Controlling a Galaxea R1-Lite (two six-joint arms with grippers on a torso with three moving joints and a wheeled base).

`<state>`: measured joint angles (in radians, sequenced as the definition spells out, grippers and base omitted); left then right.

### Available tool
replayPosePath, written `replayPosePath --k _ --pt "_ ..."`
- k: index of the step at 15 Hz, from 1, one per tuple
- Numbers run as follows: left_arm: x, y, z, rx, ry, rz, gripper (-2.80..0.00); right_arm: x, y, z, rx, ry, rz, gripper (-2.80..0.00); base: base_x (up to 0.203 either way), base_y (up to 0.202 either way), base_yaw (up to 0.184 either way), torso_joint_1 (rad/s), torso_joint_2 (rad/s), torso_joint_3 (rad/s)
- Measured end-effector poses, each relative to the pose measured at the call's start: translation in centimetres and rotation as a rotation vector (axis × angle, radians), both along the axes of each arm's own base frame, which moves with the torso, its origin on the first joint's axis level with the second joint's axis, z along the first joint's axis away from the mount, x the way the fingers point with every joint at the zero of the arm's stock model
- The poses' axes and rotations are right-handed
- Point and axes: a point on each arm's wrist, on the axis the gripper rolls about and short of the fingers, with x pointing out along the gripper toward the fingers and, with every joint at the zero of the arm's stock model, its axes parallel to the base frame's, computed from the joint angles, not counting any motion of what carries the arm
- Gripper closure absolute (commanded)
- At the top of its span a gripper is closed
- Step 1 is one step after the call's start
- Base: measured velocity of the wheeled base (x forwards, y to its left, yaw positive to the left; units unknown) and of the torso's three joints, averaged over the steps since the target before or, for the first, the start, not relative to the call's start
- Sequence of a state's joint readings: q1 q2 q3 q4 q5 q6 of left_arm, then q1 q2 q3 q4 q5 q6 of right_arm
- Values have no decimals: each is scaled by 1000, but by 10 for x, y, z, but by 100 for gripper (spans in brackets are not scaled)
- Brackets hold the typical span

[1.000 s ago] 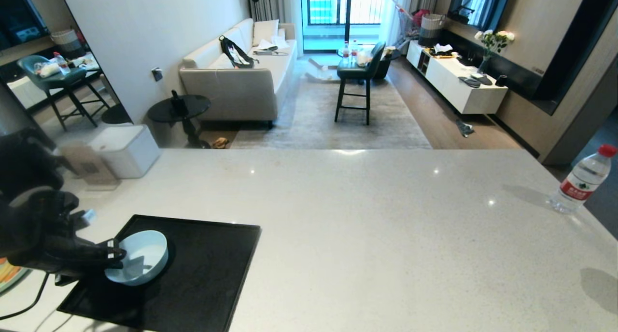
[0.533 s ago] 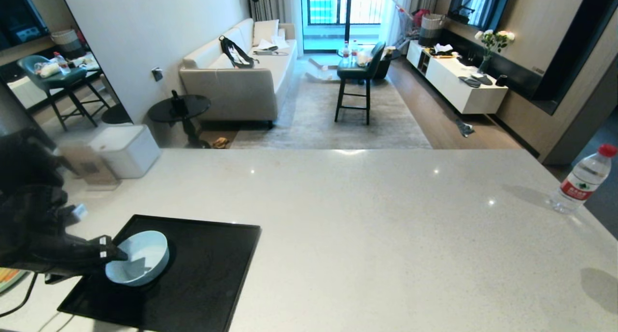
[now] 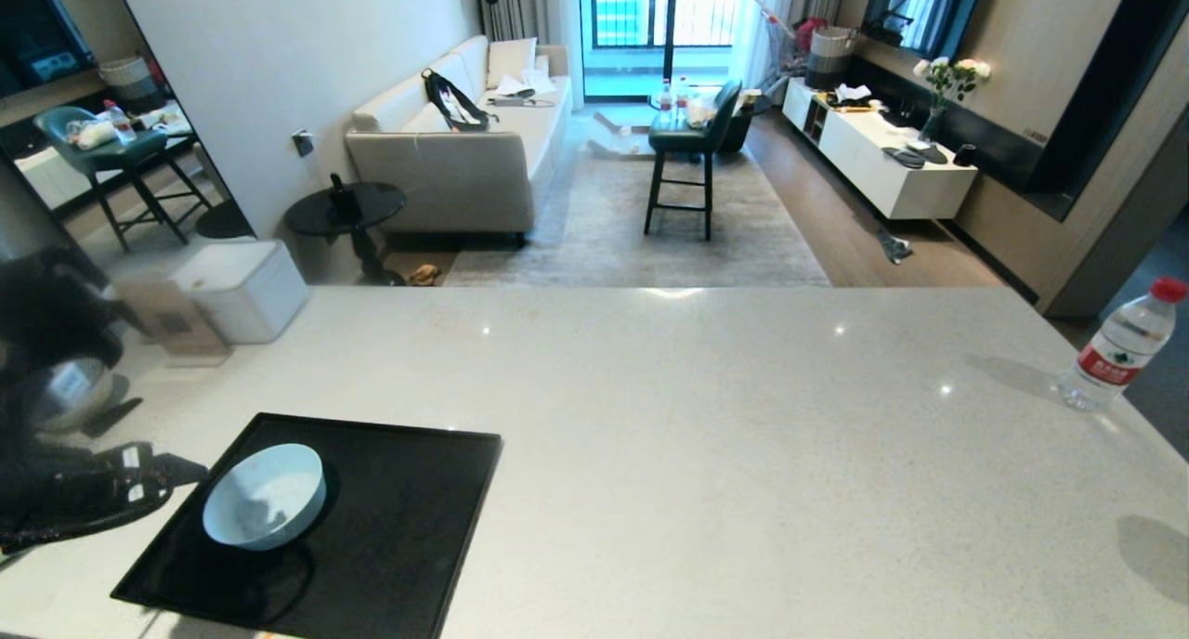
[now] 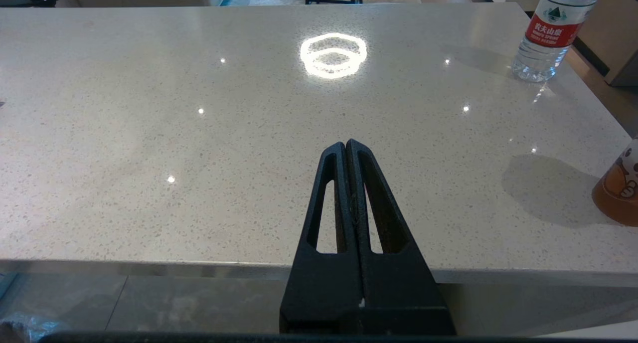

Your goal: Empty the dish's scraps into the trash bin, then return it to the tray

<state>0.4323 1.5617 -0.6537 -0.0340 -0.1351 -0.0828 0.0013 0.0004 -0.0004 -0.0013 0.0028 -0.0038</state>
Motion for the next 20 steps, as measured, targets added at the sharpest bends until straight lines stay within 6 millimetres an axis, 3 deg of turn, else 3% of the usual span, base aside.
replayPosePath --k 1,7,15,20 --pt "-12 -5 4 11 -15 3 0 0 0 0 0 0 0 0 0 0 0 0 0 0" --pt "-76 -36 15 58 -133 -9 0 0 0 0 0 0 0 0 0 0 0 0 0 0" --pt "-146 -70 12 124 -364 -59 0 0 0 0 0 0 0 0 0 0 0 0 0 0" --pt "-181 -92 -4 168 -572 -269 0 0 0 0 0 1 0 0 0 0 0 0 0 0"
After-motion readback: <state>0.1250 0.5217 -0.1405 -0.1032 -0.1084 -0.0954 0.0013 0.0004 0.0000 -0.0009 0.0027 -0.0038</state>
